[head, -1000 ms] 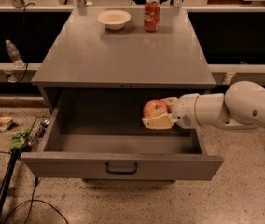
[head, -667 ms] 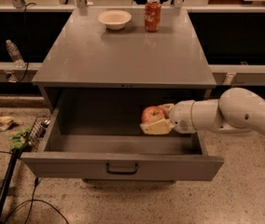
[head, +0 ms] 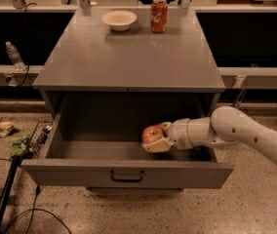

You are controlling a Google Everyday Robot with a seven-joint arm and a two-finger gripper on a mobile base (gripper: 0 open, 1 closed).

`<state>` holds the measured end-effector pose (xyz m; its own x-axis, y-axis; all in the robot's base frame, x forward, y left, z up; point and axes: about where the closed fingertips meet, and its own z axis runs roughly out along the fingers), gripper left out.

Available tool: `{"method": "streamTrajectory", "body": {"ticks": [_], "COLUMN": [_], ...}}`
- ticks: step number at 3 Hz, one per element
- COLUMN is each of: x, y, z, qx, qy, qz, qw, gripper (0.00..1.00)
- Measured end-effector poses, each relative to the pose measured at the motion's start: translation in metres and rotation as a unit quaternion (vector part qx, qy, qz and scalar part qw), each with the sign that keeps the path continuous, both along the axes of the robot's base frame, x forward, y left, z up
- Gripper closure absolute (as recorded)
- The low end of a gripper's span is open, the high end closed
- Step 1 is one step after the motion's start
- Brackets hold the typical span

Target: Place apple into top drawer

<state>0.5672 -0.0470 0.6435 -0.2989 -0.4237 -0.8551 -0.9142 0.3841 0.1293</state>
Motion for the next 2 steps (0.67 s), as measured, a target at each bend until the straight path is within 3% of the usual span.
{"method": "streamTrajectory", "body": {"ticks": [2], "x": [0.0141], "y": [0.0131], "z": [-0.0237], "qx": [-0.028], "qy": [-0.047], "qz": [0.006], "qw": [0.9985], "gripper": [0.28]}}
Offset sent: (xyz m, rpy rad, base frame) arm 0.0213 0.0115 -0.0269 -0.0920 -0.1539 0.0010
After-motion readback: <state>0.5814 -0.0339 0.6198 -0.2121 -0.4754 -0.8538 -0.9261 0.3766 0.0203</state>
